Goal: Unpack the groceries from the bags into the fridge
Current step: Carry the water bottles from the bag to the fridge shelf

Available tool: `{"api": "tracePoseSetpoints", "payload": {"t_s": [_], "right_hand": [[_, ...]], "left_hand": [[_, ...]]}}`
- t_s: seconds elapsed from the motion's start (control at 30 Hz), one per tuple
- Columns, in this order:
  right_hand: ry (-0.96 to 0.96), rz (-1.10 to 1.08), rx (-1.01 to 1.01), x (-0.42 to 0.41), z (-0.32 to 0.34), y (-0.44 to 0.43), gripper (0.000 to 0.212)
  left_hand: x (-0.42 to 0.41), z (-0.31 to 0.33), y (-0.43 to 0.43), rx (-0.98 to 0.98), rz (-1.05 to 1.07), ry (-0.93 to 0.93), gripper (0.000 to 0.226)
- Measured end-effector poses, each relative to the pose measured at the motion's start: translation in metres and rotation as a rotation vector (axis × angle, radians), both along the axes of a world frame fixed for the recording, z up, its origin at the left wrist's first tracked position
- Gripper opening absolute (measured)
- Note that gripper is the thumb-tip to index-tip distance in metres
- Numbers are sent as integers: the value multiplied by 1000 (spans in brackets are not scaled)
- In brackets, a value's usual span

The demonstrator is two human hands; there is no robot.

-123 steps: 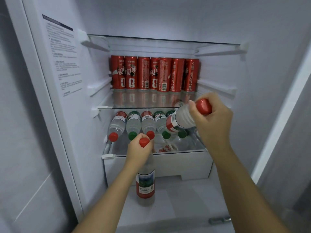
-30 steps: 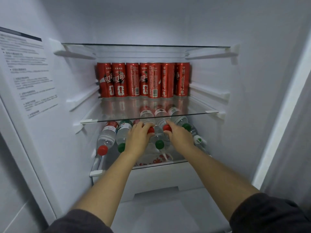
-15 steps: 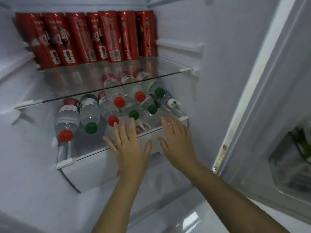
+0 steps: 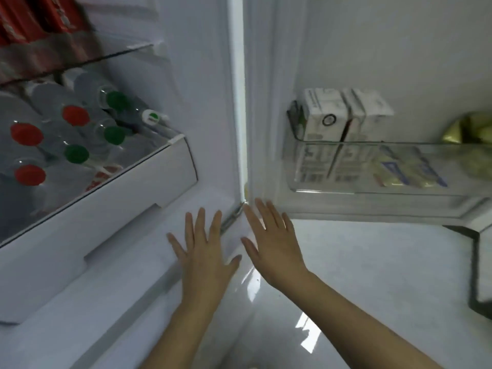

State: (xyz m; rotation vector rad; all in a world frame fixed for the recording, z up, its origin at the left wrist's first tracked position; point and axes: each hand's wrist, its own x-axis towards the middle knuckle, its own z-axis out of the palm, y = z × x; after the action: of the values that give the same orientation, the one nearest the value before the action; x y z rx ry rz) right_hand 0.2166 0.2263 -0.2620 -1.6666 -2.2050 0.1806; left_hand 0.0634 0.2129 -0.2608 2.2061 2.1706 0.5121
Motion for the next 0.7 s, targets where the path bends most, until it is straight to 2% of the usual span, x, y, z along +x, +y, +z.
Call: {"api": "tracePoseSetpoints", "payload": {"t_s": [0.4, 0.7], "right_hand": [[-72, -546, -76, 219, -9, -168, 63], [-96, -843, -127, 350, -12, -307, 65]], "left_hand": [[220, -13, -89, -16, -481, 89, 102], [371, -12, -189, -27, -788, -16, 97]]}}
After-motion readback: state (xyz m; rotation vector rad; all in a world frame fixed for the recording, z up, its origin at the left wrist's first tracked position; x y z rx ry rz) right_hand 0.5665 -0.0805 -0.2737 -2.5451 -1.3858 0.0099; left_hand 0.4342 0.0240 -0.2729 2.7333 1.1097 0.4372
